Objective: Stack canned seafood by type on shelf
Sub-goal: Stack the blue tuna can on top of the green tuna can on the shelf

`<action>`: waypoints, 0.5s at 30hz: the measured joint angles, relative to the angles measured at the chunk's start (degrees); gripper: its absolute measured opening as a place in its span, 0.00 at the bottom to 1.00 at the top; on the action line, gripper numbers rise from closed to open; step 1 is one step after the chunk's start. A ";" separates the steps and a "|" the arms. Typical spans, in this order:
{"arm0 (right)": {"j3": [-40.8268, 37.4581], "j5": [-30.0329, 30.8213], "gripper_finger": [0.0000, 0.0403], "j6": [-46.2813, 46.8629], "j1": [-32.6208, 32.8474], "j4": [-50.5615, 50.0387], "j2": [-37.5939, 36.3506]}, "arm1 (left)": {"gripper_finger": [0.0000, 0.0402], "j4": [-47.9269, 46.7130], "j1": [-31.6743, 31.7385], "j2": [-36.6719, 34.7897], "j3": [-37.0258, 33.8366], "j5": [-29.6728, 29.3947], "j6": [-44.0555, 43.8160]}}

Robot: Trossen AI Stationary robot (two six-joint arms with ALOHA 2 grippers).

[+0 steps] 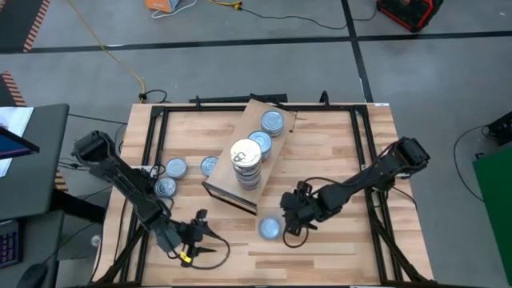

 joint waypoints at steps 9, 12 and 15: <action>-0.52 -1.78 0.72 2.15 3.13 -0.68 4.72 | 0.50 -3.51 1.67 14.07 9.67 -1.32 3.04; -0.52 -4.22 0.72 0.96 3.12 3.28 7.35 | 0.50 -4.52 3.41 17.63 12.31 -2.13 3.31; -0.52 -6.21 0.72 -0.70 3.11 6.73 9.72 | 0.50 -4.58 5.36 20.26 14.22 -2.12 3.32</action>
